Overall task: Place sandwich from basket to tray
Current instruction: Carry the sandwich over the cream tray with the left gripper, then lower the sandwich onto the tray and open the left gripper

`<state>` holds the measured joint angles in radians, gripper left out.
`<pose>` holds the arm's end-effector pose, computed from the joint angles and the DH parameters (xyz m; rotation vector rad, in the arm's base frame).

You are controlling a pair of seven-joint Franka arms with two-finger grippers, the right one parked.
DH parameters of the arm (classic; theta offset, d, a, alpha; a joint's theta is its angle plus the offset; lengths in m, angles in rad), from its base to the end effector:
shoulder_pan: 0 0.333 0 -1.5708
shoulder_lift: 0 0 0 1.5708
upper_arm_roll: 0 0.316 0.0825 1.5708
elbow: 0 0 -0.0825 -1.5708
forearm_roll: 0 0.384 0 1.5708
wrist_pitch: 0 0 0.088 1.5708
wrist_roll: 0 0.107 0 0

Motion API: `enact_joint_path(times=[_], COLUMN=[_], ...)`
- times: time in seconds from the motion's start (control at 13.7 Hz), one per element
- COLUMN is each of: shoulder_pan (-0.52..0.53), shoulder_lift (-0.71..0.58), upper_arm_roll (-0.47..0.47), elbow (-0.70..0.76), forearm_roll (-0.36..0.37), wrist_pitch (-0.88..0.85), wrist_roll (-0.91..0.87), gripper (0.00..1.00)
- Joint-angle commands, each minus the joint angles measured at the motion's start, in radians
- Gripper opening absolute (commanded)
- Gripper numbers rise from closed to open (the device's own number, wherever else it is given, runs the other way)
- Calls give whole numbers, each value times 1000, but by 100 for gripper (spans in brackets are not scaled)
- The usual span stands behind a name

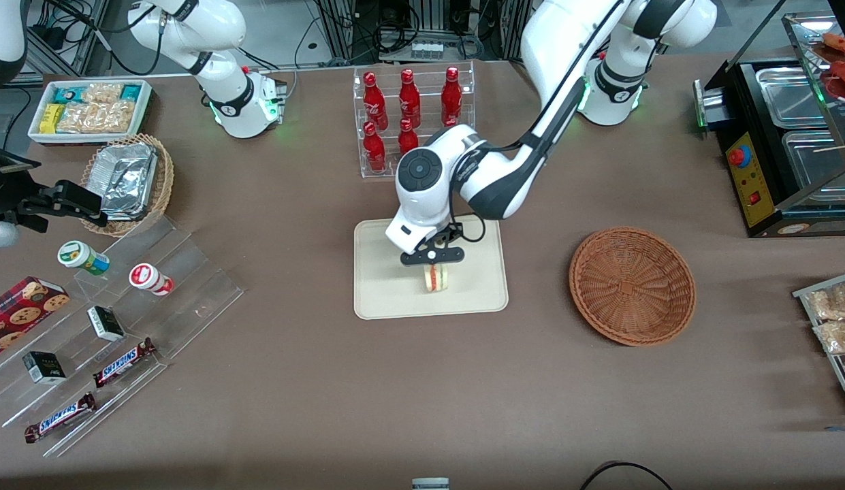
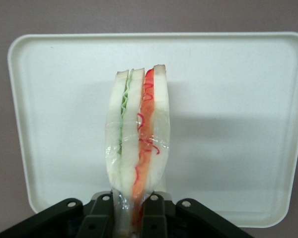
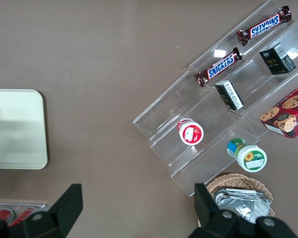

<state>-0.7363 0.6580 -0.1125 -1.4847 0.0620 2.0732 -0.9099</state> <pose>0.4791 -0.5194 0.2834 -3.0996 -0.0783 0.0836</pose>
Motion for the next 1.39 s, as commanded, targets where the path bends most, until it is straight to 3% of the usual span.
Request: enact_joint_path(times=[0.0, 0.44, 0.51, 0.58, 0.66, 0.95, 1.31], shoulder_pan=[-29, -29, -29, -29, -29, -23, 96], shoulder_lift=[35, 92, 100, 100, 100, 25, -246], upper_arm_roll=[19, 19, 19, 19, 19, 28, 53], elbow=[30, 30, 30, 32, 34, 73, 83], forearm_roll=[10, 7, 7, 6, 9, 9, -2], wrist_pitch=[27, 73, 73, 73, 68, -68, -380], wrist_roll=[-14, -12, -11, -1, 3, -7, 9], gripper=[0, 3, 33, 74, 100, 100, 100])
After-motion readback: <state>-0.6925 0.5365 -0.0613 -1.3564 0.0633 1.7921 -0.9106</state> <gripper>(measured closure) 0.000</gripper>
